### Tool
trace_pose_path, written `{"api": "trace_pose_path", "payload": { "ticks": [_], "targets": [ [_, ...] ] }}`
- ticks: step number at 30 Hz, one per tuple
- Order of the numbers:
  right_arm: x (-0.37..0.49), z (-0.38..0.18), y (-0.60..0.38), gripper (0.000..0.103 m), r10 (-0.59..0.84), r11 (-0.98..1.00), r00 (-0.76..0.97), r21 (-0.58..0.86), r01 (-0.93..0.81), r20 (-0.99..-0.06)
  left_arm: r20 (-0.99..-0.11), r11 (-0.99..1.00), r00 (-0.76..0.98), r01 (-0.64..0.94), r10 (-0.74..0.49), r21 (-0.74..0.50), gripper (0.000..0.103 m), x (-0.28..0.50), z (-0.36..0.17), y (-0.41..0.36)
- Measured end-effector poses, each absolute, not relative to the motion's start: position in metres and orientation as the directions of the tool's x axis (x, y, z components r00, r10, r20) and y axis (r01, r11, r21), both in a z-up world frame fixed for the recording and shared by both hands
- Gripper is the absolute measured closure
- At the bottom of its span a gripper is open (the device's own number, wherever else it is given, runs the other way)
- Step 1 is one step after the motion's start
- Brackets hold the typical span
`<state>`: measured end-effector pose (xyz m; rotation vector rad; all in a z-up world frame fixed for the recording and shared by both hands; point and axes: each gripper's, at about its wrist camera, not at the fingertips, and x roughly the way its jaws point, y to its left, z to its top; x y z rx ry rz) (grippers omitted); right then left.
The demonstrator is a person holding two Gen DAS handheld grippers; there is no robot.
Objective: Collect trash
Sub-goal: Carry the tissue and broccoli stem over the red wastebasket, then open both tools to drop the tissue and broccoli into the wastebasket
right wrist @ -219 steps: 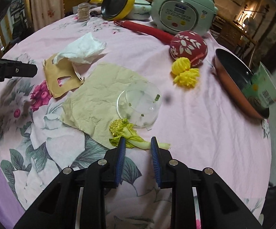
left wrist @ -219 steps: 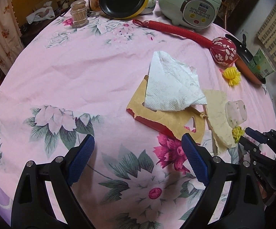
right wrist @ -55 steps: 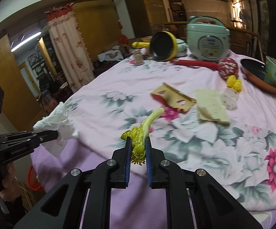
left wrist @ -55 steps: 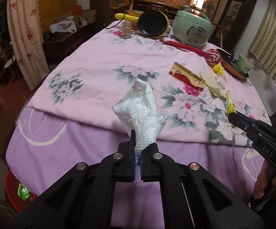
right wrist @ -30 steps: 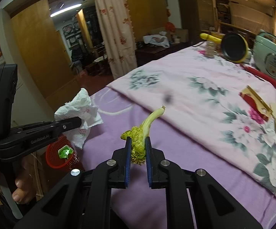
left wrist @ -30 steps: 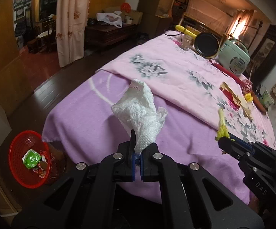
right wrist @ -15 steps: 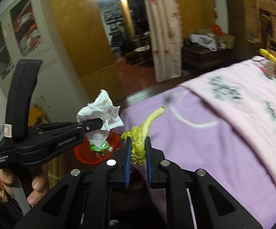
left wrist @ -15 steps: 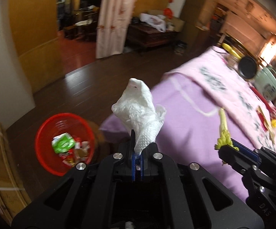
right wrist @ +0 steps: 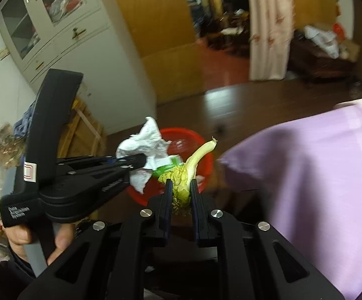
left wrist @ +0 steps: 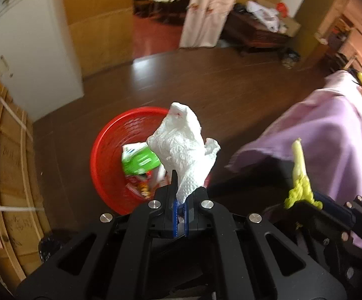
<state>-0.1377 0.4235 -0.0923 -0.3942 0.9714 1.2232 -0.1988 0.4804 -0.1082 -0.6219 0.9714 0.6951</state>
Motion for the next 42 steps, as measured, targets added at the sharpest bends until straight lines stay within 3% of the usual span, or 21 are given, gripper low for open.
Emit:
{"api": "trace_pose_path", "payload": {
  "ticks": [5,15,18,19,20,21,23,30,42],
  "targets": [
    [-0.142,-0.131,0.463,0.089,0.574,0.296,-0.045,0.258,-0.92,-0.817,-0.922,0.586,0.348,-0.788,0.17,-0.189,0.099,-0.208,-0.146,0.511],
    [-0.138,-0.183,0.503,0.088,0.518,0.282,-0.098,0.277,-0.919,-0.85,-0.95,0.53,0.252,-0.84,0.185,-0.12,0.096,-0.205,-0.182,0.538],
    [-0.138,-0.188,0.504,0.08,0.516,0.265,-0.092,0.261,-0.928,-0.851,-0.942,0.504,0.266,-0.854,0.204,-0.132,0.093,-0.21,-0.183,0.541],
    [-0.138,-0.188,0.502,0.062,0.527,0.256,-0.1,0.27,-0.928,-0.844,-0.94,0.499,0.269,-0.856,0.208,-0.134,0.091,-0.21,-0.182,0.542],
    [-0.14,-0.187,0.501,0.052,0.538,0.258,-0.088,0.264,-0.929,-0.838,-0.94,0.497,0.27,-0.857,0.209,-0.136,0.083,-0.209,-0.181,0.542],
    [-0.141,-0.186,0.5,0.051,0.547,0.265,-0.072,0.254,-0.93,-0.834,-0.94,0.495,0.269,-0.858,0.21,-0.135,0.074,-0.208,-0.181,0.544],
    [-0.143,-0.185,0.497,0.051,0.553,0.263,-0.075,0.26,-0.929,-0.83,-0.935,0.488,0.273,-0.863,0.228,-0.133,0.066,-0.208,-0.176,0.543],
    [-0.144,-0.171,0.471,0.051,0.561,0.28,-0.093,0.295,-0.914,-0.822,-0.919,0.485,0.304,-0.861,0.25,-0.153,0.045,-0.211,-0.156,0.536],
    [-0.151,-0.095,0.396,0.044,0.651,0.277,0.02,0.212,-0.937,-0.759,-0.842,0.543,0.401,-0.824,0.36,-0.16,0.028,-0.206,-0.08,0.492]
  ]
}}
